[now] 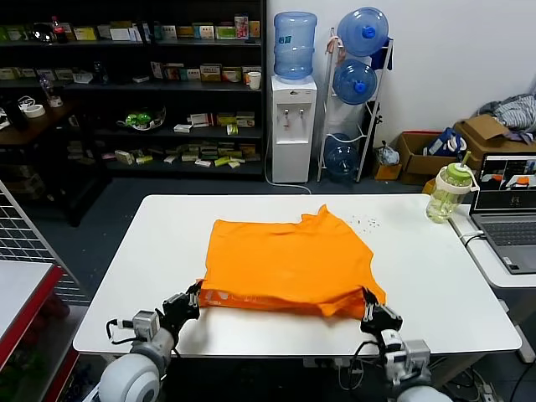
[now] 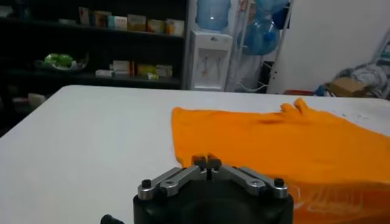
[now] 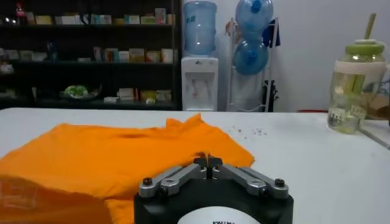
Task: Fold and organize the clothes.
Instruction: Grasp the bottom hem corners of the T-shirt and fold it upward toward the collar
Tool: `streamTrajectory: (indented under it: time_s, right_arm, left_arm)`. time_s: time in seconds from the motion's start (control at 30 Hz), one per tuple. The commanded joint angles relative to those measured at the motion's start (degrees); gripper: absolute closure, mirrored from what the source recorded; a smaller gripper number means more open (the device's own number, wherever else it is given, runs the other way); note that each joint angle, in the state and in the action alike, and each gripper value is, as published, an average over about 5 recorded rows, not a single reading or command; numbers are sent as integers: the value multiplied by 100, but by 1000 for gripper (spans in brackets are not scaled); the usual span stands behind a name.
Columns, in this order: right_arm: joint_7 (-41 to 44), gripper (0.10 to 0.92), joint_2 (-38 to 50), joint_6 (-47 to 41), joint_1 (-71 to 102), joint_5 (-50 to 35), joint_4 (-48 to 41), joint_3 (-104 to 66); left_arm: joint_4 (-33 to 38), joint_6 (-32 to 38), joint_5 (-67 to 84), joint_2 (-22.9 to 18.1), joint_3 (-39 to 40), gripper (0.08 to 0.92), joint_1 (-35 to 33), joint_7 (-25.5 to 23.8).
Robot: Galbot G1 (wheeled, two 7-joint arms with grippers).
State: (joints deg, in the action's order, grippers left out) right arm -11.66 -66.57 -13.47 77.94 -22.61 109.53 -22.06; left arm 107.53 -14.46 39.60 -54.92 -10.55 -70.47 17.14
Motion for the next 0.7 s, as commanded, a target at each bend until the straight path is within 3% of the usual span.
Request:
streamTrajectory:
  time_s: [0.03,0.23,0.37,0.7]
  right_arm:
    - [-88,901,196,-119,-1223,-344,-739,228]
    - [-88,900,177,-166,-1609,-377,-1125,525]
    - [-71,872,118,-169,-1760,-353,-1333,646]
    - [154,598,75,37,-1507,-49,-1279,555]
  left_arm:
    - [-911,-66,67,-101,252,908,1090,3]
    - [-1196,-119,-30,-214,309,904,1251,-1]
    - [-1304,-129,-34,-272,341,837,1314,-30]
    - [-1172,-123,-52,-273,226,555,1061,-72]
